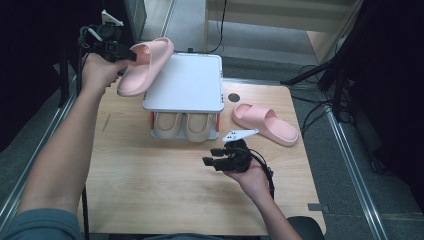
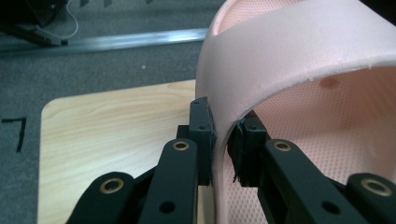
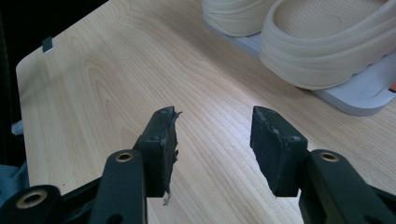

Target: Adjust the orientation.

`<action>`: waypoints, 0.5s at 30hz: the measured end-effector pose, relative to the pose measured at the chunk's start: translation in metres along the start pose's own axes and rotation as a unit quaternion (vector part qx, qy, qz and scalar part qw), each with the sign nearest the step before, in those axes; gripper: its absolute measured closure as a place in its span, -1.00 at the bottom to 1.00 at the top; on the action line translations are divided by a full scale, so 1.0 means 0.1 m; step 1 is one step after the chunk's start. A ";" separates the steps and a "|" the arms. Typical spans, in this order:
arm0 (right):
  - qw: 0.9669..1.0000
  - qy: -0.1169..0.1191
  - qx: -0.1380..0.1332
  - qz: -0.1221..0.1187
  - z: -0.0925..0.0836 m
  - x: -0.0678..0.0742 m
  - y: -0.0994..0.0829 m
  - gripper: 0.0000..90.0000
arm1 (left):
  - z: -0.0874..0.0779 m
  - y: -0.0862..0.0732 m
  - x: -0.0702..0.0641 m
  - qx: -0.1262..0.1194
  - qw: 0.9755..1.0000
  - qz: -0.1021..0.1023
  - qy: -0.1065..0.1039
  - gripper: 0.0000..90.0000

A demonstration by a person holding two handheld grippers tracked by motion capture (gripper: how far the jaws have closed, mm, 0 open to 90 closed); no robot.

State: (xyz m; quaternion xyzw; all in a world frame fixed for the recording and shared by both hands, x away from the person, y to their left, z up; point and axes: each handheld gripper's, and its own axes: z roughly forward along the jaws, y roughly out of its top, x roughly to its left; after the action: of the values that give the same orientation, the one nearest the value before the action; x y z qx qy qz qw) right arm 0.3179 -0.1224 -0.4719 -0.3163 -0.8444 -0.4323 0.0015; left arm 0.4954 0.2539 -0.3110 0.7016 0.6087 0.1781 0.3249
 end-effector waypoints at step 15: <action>1.000 0.003 0.000 -0.004 -0.01 0.00 0.00 0.14 | 0.30 0.05 -0.33 0.028 0.999 0.020 -0.002 0.74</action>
State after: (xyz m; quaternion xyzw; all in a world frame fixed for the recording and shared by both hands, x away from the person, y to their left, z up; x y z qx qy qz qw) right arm 0.3181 -0.1227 -0.4712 -0.3118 -0.8458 -0.4330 0.0030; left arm 0.5121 0.2143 -0.3241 0.7228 0.5987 0.1659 0.3028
